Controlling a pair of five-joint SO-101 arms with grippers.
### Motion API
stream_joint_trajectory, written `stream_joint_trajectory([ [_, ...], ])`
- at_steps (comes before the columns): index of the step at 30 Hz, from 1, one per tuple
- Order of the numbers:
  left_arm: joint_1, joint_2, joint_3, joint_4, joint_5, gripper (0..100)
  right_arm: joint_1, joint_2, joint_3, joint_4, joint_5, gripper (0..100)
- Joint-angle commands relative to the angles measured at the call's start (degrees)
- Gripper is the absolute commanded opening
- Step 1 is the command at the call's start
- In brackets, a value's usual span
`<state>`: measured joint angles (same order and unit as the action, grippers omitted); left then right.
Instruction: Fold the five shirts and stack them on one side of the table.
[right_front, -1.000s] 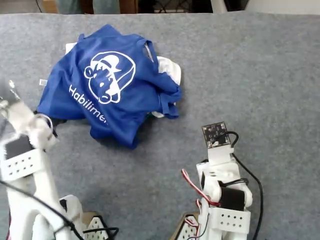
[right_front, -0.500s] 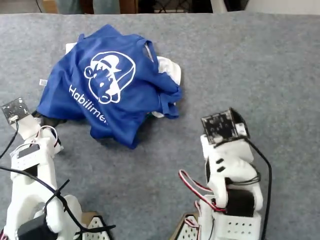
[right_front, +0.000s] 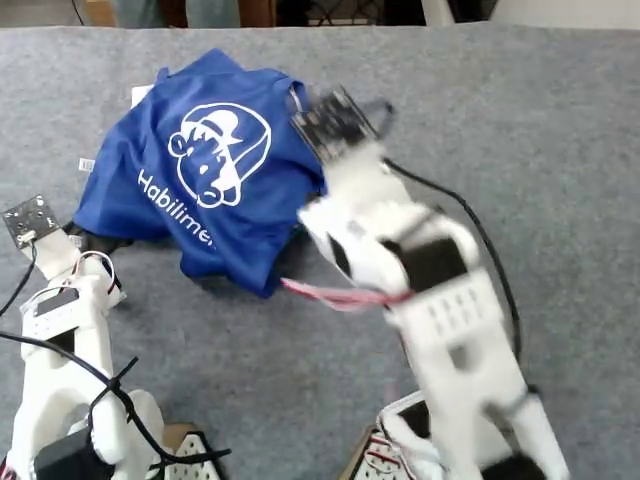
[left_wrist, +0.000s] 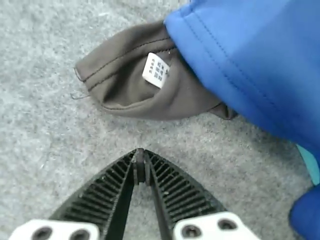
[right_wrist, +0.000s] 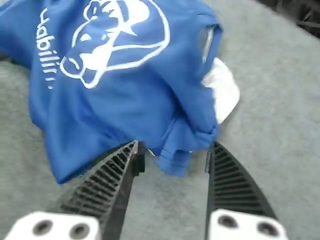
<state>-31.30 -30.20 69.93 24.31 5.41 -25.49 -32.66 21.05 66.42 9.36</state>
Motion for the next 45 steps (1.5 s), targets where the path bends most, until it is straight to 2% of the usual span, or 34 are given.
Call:
stream_joint_trajectory([
  [1, 0.04, -0.18, -2.95, -0.88, -0.18, 3, -5.36, 11.47, -14.20, 0.53, -3.25, 21.6],
  [7, 0.04, -0.26, -2.95, -0.88, -0.18, 3, -11.78, 31.78, -29.85, 0.53, -8.53, 21.6],
  [13, 0.13, -0.26, -3.03, -0.88, -0.18, 3, -11.16, 51.82, -40.75, 1.41, -13.19, 21.0],
  [15, 0.13, -0.26, -3.03, -0.88, -0.18, 3, -11.16, 56.04, -45.14, 4.66, -11.34, 13.5],
  [17, 0.92, -0.26, -3.03, -0.88, -0.18, 3, -11.25, 59.38, -50.33, 8.79, -9.14, 0.3],
  [19, 2.07, -0.26, -3.03, -0.88, -0.18, 3, -10.55, 62.11, -55.16, 12.57, -9.14, 4.8],
  [21, 2.95, -0.26, -3.03, -0.88, -0.18, 3, -9.32, 63.78, -60.70, 16.35, -9.14, 1.0],
  [27, 3.56, -0.26, -3.03, -0.88, -0.18, 3, -7.12, 65.10, -77.58, 29.45, -8.70, 1.3],
  [32, 3.47, -0.26, -3.56, -0.62, -0.18, 3, -9.23, 65.27, -81.19, 34.02, -9.14, 2.0],
  [34, 3.21, -0.26, -3.74, -0.62, -0.18, 3, -10.55, 66.42, -78.64, 32.70, -9.14, 8.2],
  [38, 2.95, -0.26, -3.82, -0.53, -0.09, 3, -10.90, 71.87, -74.77, 26.99, -15.30, 35.6],
  [41, 2.95, -0.26, -3.82, -0.53, -0.09, 3, -10.29, 76.79, -75.56, 21.80, -15.38, 52.6],
  [43, 3.21, -0.26, -3.82, -0.53, -0.09, 3, -10.02, 80.22, -76.62, 20.48, -14.77, 53.0],
  [45, 3.30, -0.26, -3.82, -0.53, -0.09, 3, -9.93, 82.86, -78.73, 20.75, -14.77, 44.4],
])
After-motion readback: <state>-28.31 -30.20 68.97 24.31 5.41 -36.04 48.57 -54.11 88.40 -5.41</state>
